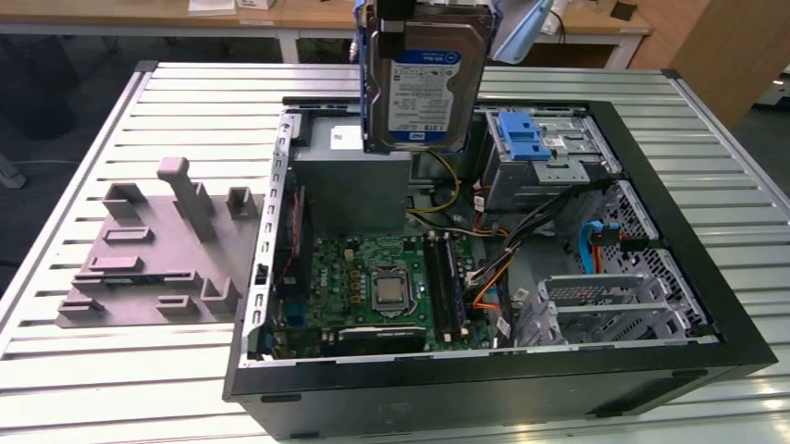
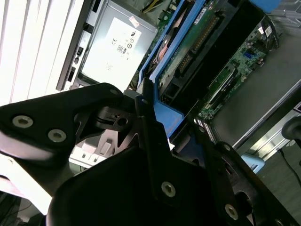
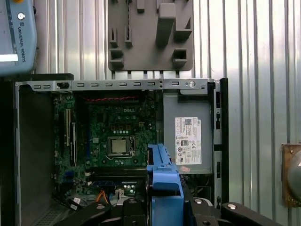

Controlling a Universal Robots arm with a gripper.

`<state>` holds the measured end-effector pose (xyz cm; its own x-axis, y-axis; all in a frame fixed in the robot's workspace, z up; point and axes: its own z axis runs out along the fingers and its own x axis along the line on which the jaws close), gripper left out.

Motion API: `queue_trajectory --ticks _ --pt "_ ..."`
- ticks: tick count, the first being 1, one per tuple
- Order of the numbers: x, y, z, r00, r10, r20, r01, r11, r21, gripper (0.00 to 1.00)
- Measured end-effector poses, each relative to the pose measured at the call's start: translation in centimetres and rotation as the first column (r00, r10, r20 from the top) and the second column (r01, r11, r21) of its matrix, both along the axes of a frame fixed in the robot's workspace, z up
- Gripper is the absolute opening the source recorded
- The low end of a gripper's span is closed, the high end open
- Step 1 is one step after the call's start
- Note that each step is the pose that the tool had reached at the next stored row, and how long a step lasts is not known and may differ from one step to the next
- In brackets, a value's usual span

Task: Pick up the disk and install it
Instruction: 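Pick up the disk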

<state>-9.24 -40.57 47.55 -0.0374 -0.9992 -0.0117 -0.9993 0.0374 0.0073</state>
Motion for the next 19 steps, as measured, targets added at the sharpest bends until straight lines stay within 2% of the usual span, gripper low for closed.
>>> queue_trajectory --ticks 6,11,19 --pt "1.5 -0.03 -0.07 1.0 -0.002 0.0 0.002 1.0 0.0002 0.36" --pt "1.7 -0.21 -0.18 0.9998 -0.021 -0.0001 0.021 0.9998 -0.0001 0.36" --pt "1.7 -0.4 -0.25 0.9997 -0.023 0.0 0.023 0.9997 0.0001 0.36"
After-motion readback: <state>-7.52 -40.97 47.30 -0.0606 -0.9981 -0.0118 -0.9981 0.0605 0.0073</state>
